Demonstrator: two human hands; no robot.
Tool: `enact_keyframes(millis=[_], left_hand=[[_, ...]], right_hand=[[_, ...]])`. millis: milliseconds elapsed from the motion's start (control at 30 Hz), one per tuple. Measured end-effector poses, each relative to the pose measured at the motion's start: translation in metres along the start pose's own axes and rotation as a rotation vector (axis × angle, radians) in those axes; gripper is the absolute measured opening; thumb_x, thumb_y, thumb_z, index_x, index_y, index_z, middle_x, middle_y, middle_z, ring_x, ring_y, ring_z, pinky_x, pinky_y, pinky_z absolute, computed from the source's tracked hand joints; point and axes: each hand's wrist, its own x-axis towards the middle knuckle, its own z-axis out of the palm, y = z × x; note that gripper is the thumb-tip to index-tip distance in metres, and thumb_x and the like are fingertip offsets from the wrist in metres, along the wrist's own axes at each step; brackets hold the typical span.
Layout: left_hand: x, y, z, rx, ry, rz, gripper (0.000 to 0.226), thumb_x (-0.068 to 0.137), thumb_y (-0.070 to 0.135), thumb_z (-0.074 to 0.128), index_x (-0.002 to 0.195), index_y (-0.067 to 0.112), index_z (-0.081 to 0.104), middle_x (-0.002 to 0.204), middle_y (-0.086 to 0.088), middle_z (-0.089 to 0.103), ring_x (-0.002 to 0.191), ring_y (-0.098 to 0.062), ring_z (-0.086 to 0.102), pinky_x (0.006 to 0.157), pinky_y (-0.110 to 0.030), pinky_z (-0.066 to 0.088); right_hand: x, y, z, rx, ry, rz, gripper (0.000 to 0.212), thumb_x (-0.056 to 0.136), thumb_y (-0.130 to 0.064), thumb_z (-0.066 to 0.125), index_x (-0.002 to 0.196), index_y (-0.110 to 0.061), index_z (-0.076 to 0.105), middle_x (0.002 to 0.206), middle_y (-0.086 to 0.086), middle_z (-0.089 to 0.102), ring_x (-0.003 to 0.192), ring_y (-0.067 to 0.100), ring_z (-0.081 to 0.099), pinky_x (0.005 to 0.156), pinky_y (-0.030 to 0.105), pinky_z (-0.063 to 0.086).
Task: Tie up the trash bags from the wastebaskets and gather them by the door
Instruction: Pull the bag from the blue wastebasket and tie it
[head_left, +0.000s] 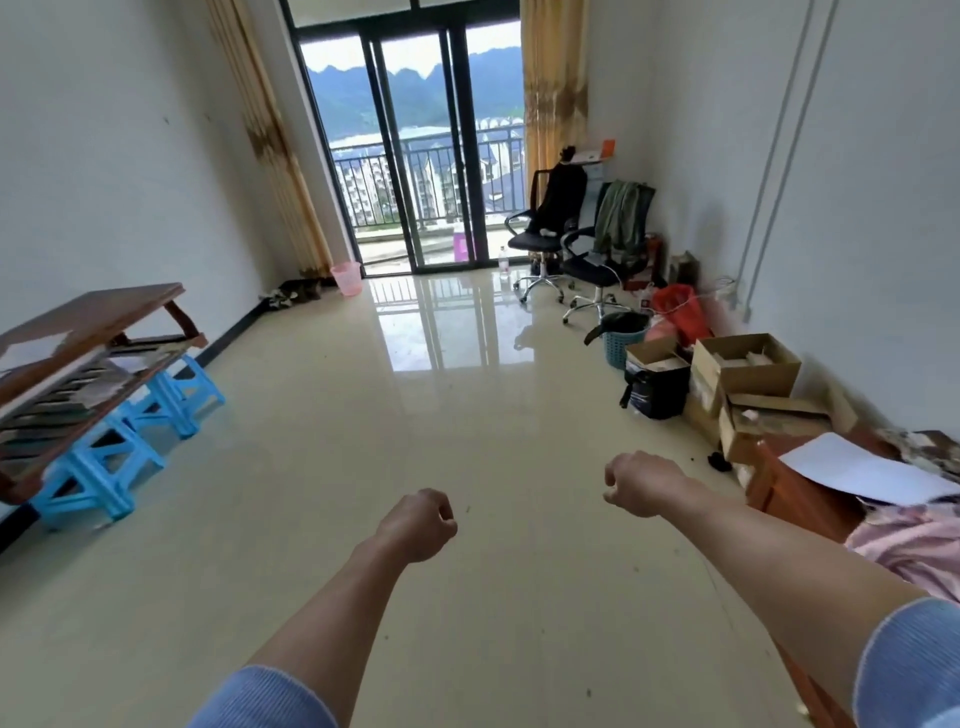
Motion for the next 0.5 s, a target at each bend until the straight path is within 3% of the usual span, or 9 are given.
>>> enact_keyframes(millis=[300, 433, 500], left_hand=[[0.232, -0.013, -0.079, -0.086, -0.009, -0.072, 0.014, 0.087, 0.021, 0.059, 0.095, 0.012, 0.066, 0.103, -0.016, 0.07, 0.097, -0.031, 0.068, 0.08, -0.033, 0.055], [0.353, -0.018, -0.108, -0.101, -0.031, -0.039, 0.006, 0.086, 0.021, 0.059, 0.085, 0.017, 0.064, 0.1, -0.015, 0.072, 0.08, -0.026, 0.065, 0.074, -0.03, 0.053], [0.413, -0.017, -0.131, -0.111, -0.063, -0.028, 0.004, 0.085, 0.021, 0.059, 0.084, 0.017, 0.061, 0.102, -0.018, 0.071, 0.081, -0.028, 0.066, 0.071, -0.027, 0.05]], right_hand=[[0.238, -0.051, -0.068, -0.015, 0.008, -0.096, 0.031, 0.09, -0.041, 0.053, 0.116, -0.025, 0.061, 0.121, 0.004, 0.062, 0.106, 0.025, 0.06, 0.084, 0.031, 0.045], [0.351, -0.064, -0.084, -0.038, -0.017, -0.065, 0.032, 0.091, -0.04, 0.053, 0.118, -0.024, 0.061, 0.123, 0.003, 0.061, 0.108, 0.024, 0.06, 0.085, 0.031, 0.047], [0.402, -0.065, -0.103, -0.033, -0.036, -0.018, 0.033, 0.092, -0.04, 0.054, 0.119, -0.024, 0.061, 0.125, 0.002, 0.06, 0.11, 0.024, 0.059, 0.089, 0.031, 0.047]])
